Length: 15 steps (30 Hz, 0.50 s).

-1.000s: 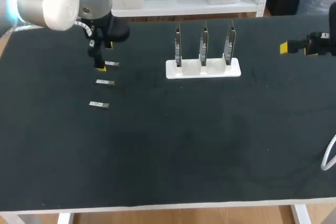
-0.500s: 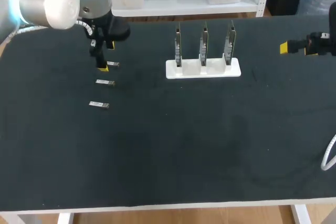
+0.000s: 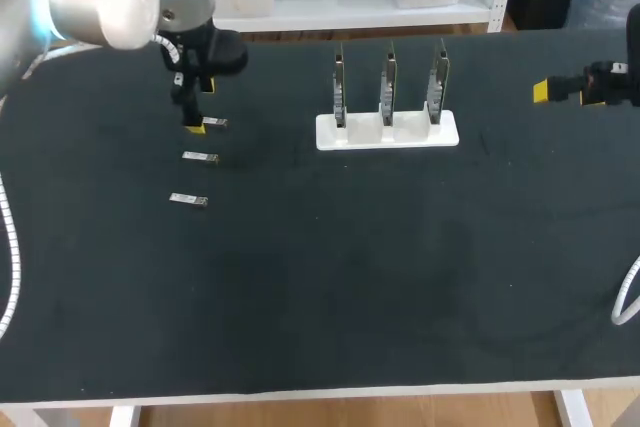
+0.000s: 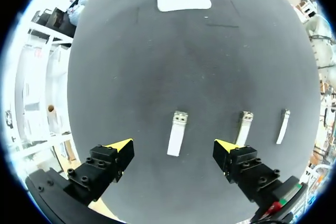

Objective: Pick up the optical module with the left hand, and insert it into the network port with the right hand.

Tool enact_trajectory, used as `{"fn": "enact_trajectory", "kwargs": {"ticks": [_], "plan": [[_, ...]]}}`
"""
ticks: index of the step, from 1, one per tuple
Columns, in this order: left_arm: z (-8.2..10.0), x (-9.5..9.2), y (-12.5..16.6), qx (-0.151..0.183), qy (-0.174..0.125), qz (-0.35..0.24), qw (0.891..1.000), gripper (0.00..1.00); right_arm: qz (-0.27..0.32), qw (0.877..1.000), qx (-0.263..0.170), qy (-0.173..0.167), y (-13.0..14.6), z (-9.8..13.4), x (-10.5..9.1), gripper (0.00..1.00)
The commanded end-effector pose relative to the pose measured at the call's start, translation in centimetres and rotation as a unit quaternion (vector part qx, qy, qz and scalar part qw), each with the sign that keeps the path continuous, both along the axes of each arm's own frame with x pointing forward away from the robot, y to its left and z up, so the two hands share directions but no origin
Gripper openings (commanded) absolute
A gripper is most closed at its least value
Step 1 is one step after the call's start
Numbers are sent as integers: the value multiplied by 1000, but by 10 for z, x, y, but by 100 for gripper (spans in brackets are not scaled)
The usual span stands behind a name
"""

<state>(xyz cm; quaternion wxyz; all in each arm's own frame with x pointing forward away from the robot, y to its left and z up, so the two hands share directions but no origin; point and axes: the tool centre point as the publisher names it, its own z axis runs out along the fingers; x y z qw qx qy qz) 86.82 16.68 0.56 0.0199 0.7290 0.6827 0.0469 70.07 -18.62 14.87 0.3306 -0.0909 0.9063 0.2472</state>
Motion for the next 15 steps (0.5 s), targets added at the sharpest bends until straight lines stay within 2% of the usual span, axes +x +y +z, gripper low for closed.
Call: {"fn": "enact_trajectory", "kwargs": {"ticks": [1,15], "plan": [[-2,-4,3,2,-22,8,1000,100,-3,1000,-3,1,1,1,-1,100],[-8,-12,4,-4,-11,4,1000,100,-3,1000,-3,1,1,1,-1,100]]}}
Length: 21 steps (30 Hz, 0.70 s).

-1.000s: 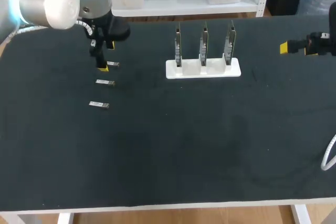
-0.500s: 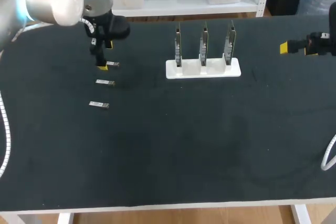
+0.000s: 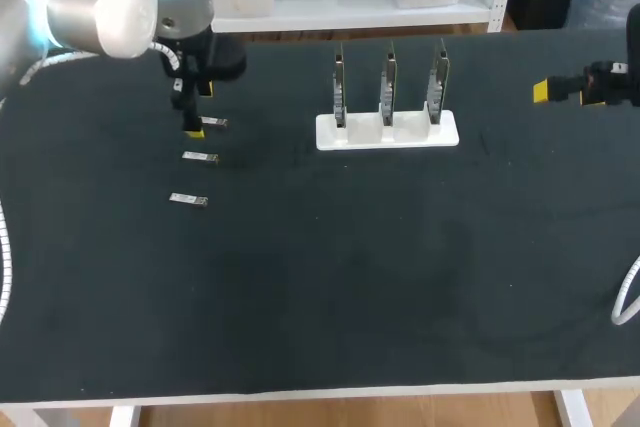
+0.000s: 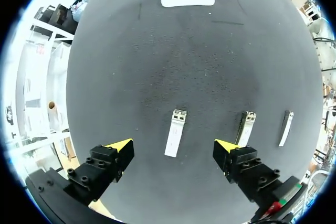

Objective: Pick up the optical module with the left hand, and insert it into the network port with the right hand.

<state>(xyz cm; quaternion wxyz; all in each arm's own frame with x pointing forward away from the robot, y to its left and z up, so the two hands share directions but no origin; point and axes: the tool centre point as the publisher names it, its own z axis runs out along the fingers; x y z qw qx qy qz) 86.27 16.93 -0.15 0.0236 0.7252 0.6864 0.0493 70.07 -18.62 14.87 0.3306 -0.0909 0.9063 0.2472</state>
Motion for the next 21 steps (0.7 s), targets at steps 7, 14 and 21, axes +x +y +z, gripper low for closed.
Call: {"fn": "enact_trajectory", "kwargs": {"ticks": [7,14,21], "plan": [[-2,-7,-1,-2,-6,-3,1000,100,-3,1000,-3,1,1,1,-1,100],[-5,-8,-2,-1,-2,-7,1000,100,-3,1000,-3,1,1,1,-1,100],[-6,-7,-2,4,3,-8,1000,100,-3,1000,-3,1,1,1,-1,100]]}}
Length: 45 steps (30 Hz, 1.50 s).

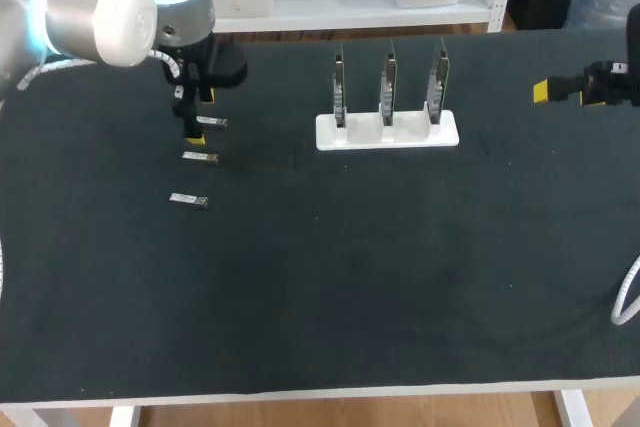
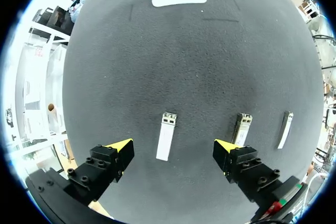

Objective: Pick up the optical module with the left hand, and insert it into the network port with the right hand.

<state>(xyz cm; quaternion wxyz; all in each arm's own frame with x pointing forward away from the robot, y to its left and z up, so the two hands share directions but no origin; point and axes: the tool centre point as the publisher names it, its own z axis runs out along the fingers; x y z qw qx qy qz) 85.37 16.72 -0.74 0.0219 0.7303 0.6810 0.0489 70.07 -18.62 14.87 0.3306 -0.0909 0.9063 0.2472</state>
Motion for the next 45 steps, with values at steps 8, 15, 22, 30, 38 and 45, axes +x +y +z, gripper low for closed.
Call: {"fn": "enact_trajectory", "kwargs": {"ticks": [8,15,22,30,38,45], "plan": [[0,2,-1,7,5,-1,1000,100,-3,1000,-3,1,1,1,-1,100],[0,2,-1,8,6,0,1000,100,-3,1000,-3,1,1,1,-1,100],[-4,2,0,12,14,1,1000,100,-3,1000,-3,1,1,1,-1,100],[-5,4,0,14,17,2,1000,100,-3,1000,-3,1,1,1,-1,100],[-6,7,-1,12,20,0,1000,100,-3,1000,-3,1,1,1,-1,100],[-7,10,0,15,23,2,1000,100,-3,1000,-3,1,1,1,-1,100]]}}
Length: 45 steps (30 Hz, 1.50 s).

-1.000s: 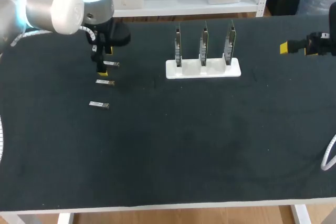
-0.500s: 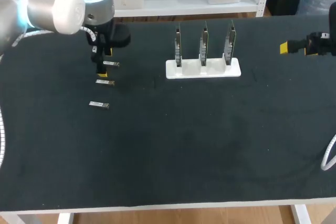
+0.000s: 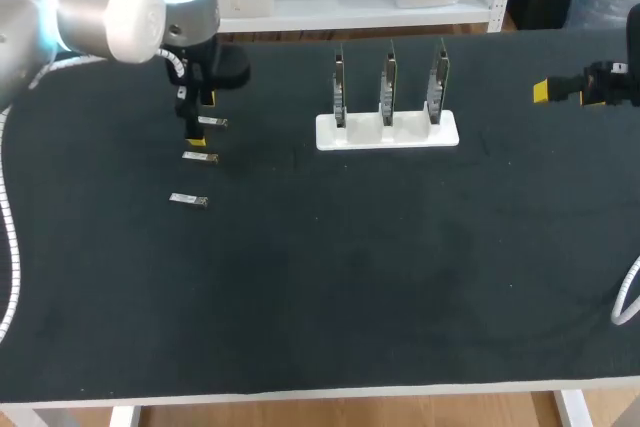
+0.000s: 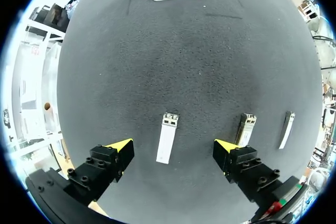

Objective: Pick up the optical module with the left hand, and insert it into the network port with the right hand.

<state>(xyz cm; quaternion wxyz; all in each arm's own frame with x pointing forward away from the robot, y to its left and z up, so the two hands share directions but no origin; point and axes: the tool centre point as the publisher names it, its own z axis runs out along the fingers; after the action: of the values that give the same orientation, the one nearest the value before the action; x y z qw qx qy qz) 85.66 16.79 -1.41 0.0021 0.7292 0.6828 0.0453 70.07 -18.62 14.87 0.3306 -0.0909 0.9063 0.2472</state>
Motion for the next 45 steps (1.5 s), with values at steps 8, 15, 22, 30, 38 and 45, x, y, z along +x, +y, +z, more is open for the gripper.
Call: {"fn": "enact_trajectory", "kwargs": {"ticks": [8,15,22,30,38,45], "plan": [[-2,9,1,3,30,1,1000,100,-3,1000,-3,1,1,1,-1,100],[-4,9,3,10,38,0,999,100,-3,1000,-3,1,1,1,-1,100],[-4,9,3,11,38,1,999,100,-3,1000,-3,1,1,1,-1,100],[-4,9,4,7,34,4,999,25,-3,1000,-3,1,1,1,-1,100],[-4,8,5,7,33,8,999,0,-3,1000,-3,1,1,1,-1,100],[-4,7,6,6,34,16,999,0,-3,1000,-3,1,1,1,-1,100]]}}
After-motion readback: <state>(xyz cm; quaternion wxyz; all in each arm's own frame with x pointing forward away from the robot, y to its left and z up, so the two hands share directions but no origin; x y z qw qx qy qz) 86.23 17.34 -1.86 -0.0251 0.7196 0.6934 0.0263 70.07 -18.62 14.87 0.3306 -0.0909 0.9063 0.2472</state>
